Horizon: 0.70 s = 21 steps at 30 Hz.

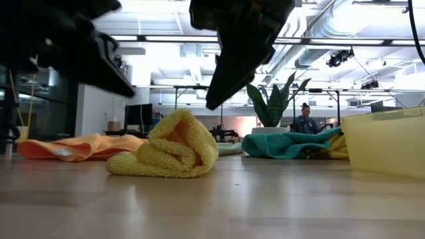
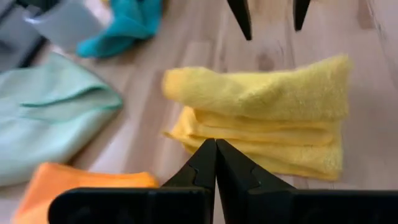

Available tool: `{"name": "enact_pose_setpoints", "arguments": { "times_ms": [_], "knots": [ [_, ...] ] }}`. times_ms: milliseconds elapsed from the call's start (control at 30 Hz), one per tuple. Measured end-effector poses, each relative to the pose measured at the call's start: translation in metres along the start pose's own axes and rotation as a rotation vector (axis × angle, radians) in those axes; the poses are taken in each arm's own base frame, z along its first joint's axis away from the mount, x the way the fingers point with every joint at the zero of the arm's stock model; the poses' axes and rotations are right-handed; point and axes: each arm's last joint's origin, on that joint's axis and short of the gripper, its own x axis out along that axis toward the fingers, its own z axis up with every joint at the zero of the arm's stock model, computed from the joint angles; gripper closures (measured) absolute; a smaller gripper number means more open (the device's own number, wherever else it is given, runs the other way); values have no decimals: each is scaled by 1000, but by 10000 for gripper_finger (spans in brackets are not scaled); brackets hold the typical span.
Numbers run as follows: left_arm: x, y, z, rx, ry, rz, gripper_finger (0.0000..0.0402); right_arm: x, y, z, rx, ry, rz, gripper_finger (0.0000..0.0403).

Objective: Fold microfiber towels
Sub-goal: Fold the left yellow microfiber cloth

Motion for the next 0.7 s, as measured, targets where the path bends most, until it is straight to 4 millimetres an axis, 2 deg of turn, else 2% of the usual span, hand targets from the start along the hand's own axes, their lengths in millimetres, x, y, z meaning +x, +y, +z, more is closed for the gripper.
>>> {"name": "enact_pose_setpoints", "arguments": {
  "times_ms": [133, 233, 300, 433, 500, 600, 700],
  "knots": [
    [-25, 4, -4, -8, -43, 81, 401, -4, -3, -6, -30, 12, -46, 249],
    [-42, 3, -8, -16, -94, 114, 401, 6, -6, -21, -26, 30, -54, 267],
    [-48, -1, -10, -12, -123, 117, 402, 11, -9, -31, -19, 38, -62, 291],
    [-58, -9, -10, 37, -165, 80, 401, 12, -11, -36, 14, -90, -63, 363],
    [-60, -12, -11, 82, -157, 34, 401, 15, -11, -38, 16, -182, -31, 392],
    [-60, -18, -7, 148, -145, -93, 401, 21, -12, -42, 7, -277, 21, 389],
    [-54, -26, -2, 211, -241, -314, 402, 25, -15, -47, 5, -352, 33, 399]
  ]
}}
